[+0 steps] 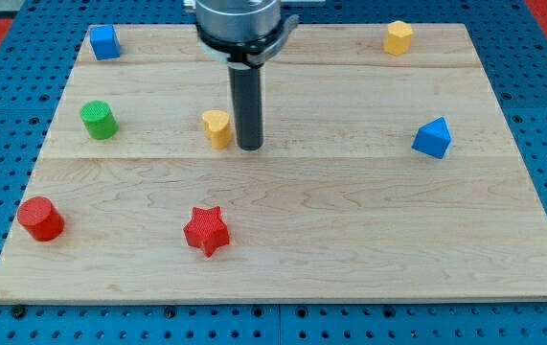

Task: Push the red star towards the green star

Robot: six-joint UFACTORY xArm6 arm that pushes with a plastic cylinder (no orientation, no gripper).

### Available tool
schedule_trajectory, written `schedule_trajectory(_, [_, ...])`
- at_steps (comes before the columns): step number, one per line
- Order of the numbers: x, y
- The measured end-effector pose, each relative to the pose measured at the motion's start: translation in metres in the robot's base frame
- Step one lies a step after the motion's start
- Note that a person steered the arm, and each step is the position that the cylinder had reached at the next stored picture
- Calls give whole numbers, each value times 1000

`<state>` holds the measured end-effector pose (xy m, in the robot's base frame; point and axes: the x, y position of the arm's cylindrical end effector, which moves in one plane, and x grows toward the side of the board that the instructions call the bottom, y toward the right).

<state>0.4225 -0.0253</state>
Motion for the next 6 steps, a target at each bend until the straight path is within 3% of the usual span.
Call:
schedule_trajectory(1, [0, -5])
schedule_trajectory(2, [-27, -22])
schedule_trajectory(4, [-47, 57])
schedule_trajectory(5, [37, 114])
schedule_trajectory(6, [143, 109])
